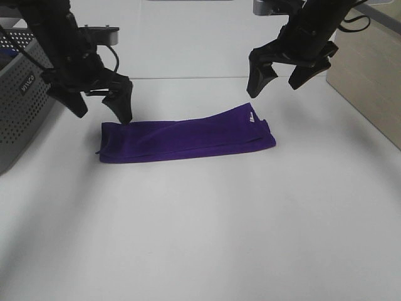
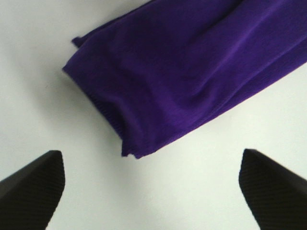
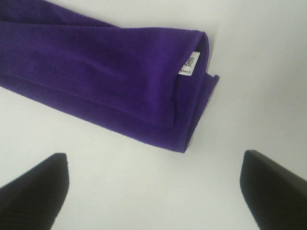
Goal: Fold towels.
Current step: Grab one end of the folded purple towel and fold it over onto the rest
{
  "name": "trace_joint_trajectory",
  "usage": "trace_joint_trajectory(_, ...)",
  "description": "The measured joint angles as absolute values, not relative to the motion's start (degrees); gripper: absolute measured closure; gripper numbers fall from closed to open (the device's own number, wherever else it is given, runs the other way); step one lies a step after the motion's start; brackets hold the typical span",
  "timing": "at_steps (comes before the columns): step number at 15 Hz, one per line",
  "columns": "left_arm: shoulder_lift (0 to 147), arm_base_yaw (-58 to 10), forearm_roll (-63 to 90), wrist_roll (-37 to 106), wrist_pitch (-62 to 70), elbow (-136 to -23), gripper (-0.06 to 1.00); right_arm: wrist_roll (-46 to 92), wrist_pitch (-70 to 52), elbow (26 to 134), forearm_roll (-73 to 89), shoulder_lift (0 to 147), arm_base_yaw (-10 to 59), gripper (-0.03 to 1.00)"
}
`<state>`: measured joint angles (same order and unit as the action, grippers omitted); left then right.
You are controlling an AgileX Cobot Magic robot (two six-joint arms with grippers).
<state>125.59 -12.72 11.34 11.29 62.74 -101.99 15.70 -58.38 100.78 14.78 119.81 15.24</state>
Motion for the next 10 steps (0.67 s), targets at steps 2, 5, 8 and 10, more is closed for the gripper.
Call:
trace_joint_trajectory(2,127.5,-9.2,14.7,12.3,63.4,-102.0,0.04,14.8,-61.9,100.8,14.6,118.0,15.2,0.03)
trace_joint_trajectory(5,131.2,-5.4,22.6,16.5,63.4,-102.0,0.04,14.2,-66.9,100.8,14.4,117.3,15.2,0.03)
trace_joint_trajectory(8,135.1,-3.8,27.3,19.3,61.7,-102.0,0.04,13.6,-69.2,100.8,14.4,117.3,15.2,0.03)
trace_joint_trajectory(10,136.4,-4.0,30.7,19.6,60.2,-102.5,0.04,13.6,-69.6,100.8,14.4,117.3,15.2,0.03)
